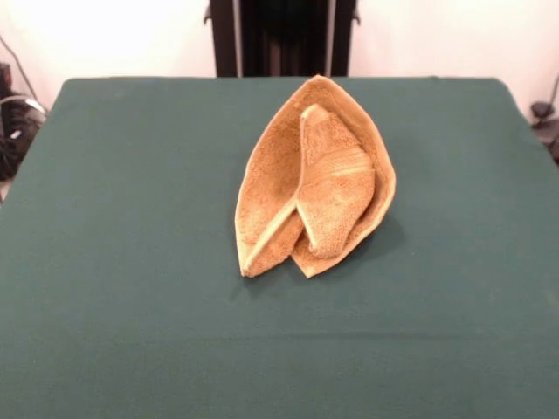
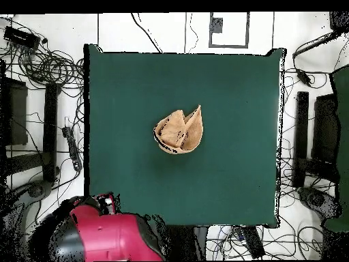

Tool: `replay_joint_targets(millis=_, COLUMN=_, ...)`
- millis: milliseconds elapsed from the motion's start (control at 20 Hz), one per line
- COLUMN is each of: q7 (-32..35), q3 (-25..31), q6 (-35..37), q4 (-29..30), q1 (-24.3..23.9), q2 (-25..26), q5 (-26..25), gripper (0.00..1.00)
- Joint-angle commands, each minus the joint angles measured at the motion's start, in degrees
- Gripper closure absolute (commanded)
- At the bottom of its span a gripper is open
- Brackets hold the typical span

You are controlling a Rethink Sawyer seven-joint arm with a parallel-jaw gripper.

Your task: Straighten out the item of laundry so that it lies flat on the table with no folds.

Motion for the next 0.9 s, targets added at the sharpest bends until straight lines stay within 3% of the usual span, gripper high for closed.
replay_joint_targets(millis=50, q7=23.7, q3=-1.1, q6=0.7, q4=-5.3, q1=6.1, q2=7.9, q5=4.0, gripper=0.0)
replay_joint_targets(millis=250, q7=27.1, q3=-2.1, q6=-1.4, q4=-6.5, q1=9.0, q2=11.5, q5=5.1, gripper=0.0)
replay_joint_targets(millis=600, q7=26.0, q3=3.2, q6=-9.5, q4=-4.9, q1=6.8, q2=19.2, q5=9.5, gripper=0.0)
replay_joint_targets(millis=900, q7=29.1, q3=0.3, q6=-9.0, q4=-10.8, q1=9.1, q2=24.3, q5=10.7, gripper=0.0)
